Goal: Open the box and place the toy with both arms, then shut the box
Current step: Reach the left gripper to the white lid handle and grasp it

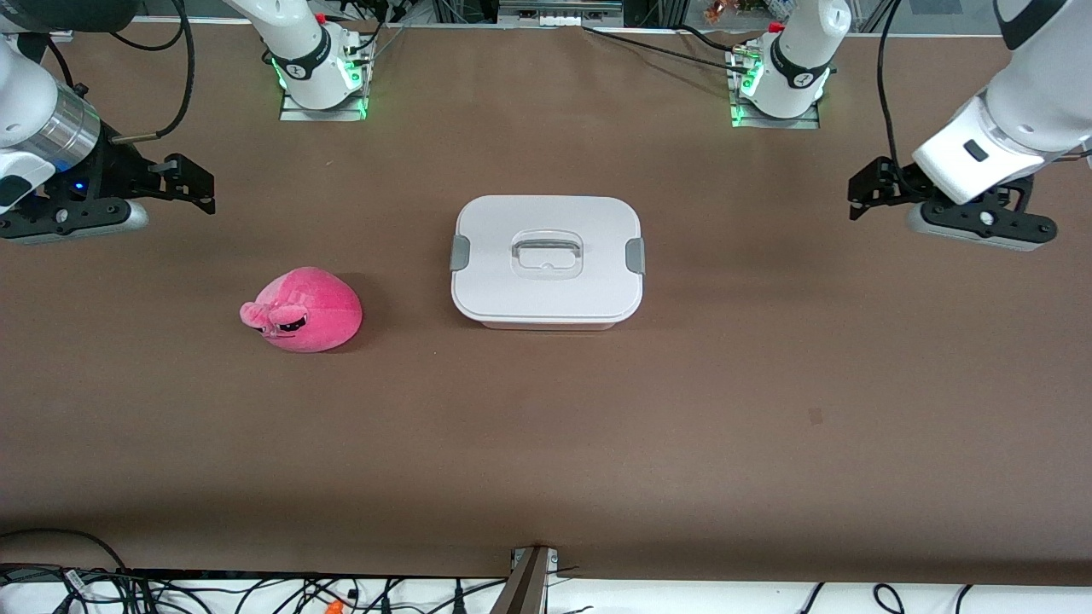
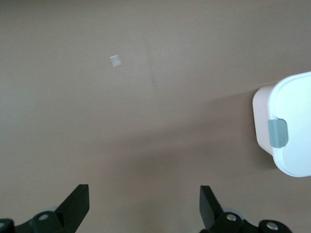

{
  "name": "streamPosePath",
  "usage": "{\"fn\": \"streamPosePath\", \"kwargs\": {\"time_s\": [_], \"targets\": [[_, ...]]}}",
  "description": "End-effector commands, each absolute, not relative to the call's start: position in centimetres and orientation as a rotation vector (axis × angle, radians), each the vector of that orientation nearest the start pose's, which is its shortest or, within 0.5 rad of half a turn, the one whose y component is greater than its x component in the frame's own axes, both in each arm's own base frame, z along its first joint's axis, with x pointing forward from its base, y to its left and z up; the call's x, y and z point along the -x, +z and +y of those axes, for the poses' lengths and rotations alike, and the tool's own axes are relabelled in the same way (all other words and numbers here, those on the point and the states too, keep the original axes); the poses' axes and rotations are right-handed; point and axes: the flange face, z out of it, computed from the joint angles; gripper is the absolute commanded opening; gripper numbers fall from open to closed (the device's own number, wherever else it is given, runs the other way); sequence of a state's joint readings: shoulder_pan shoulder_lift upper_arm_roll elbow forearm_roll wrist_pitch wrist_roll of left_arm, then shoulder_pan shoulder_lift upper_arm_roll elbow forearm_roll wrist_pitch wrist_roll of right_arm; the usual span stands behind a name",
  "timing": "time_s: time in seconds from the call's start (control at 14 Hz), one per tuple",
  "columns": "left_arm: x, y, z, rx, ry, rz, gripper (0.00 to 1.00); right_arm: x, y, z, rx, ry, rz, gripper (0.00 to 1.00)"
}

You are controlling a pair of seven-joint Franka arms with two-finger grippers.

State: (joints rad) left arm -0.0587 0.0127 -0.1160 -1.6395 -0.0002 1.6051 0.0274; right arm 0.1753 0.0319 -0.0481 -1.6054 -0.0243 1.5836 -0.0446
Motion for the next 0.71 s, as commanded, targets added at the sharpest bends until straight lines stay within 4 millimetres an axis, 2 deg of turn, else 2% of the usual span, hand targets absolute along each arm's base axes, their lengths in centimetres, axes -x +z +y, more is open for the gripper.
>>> {"fn": "streamPosePath", "kwargs": {"time_s": [0.0, 0.14, 0.29, 0.36, 0.57, 0.64], "targets": [[-54.8, 59.2, -11.3, 3.107, 0.105, 0.431, 1.0, -55.3, 59.6, 6.8, 3.156, 0.059, -0.273, 1.0], [-54.3, 58.8, -12.9, 3.077, 0.135, 0.624, 1.0, -55.4, 59.6, 6.8, 3.156, 0.057, -0.273, 1.0], [-54.1, 57.4, -16.0, 3.085, 0.182, 0.822, 1.0, -55.4, 59.6, 6.8, 3.156, 0.054, -0.274, 1.0], [-53.8, 56.1, -18.7, 3.073, 0.226, 0.907, 1.0, -55.4, 59.6, 6.9, 3.155, 0.052, -0.276, 1.0], [-50.9, 55.5, -27.5, 2.97, 0.182, 1.179, 1.0, -55.5, 59.7, 7.0, 3.155, 0.047, -0.278, 1.0], [-50.2, 55.5, -29.8, 2.938, 0.138, 1.285, 1.0, -55.4, 59.6, 7.0, 3.155, 0.054, -0.278, 1.0]]}}
